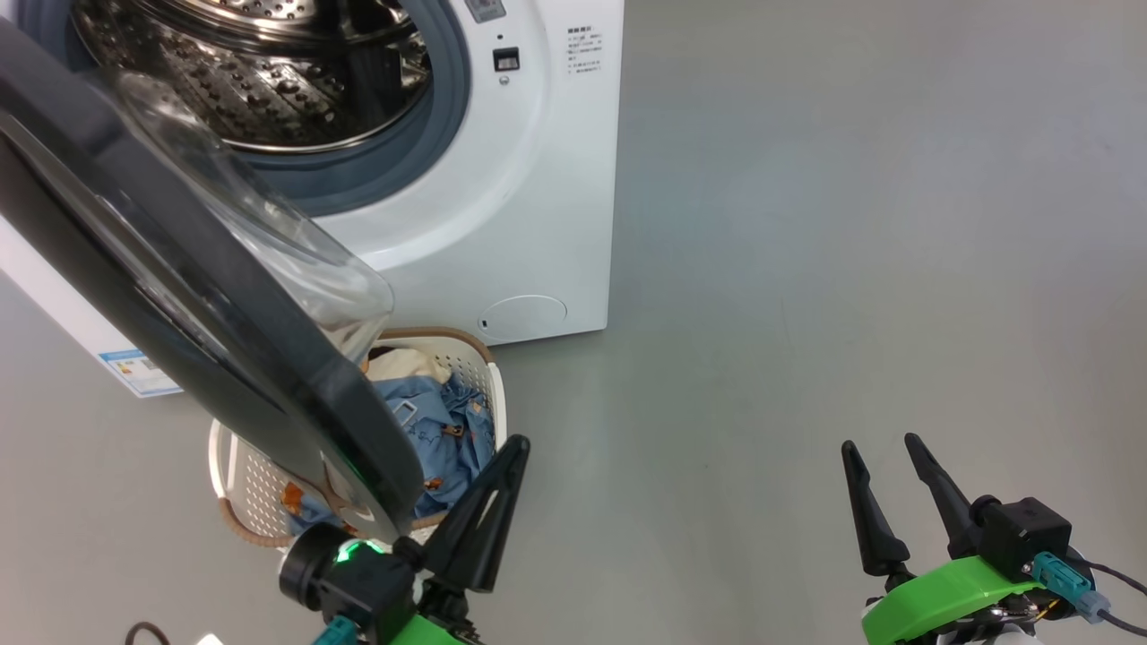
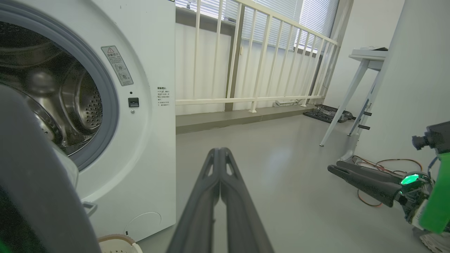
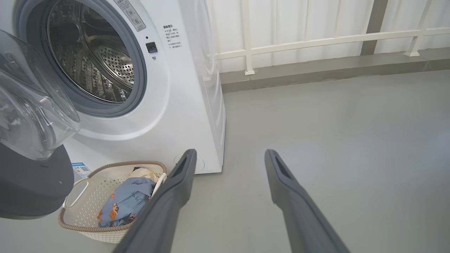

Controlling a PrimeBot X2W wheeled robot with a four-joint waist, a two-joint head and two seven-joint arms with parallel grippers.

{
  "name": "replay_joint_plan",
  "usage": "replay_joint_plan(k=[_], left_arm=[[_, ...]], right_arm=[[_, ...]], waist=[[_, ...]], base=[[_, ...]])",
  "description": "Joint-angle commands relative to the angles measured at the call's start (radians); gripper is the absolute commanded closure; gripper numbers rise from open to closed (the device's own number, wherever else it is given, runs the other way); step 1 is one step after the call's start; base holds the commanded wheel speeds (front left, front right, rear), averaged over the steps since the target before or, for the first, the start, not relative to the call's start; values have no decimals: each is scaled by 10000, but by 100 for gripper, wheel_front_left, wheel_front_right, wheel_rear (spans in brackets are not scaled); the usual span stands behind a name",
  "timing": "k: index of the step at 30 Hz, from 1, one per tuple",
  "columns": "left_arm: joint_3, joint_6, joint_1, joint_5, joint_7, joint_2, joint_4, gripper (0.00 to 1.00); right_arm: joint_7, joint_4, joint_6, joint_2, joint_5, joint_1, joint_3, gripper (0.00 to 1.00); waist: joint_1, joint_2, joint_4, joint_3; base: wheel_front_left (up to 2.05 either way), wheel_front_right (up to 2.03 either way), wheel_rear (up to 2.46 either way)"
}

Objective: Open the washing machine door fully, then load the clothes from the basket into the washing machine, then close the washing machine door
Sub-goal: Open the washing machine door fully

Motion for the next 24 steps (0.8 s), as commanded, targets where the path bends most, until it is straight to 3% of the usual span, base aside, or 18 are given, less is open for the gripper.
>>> replay_joint_plan(k=[1, 24], left_arm=[[462, -30, -204, -94, -51, 10, 10, 100], [1379, -30, -949, -92, -51, -50, 622, 100]], right_arm=[[-120, -229, 29, -22, 42, -344, 296, 0], [-120, -230, 29, -22, 241, -526, 283, 0]], waist=[[0, 0, -39, 68], [0, 0, -426, 500]], base=[[0, 0, 0], [0, 0, 0]])
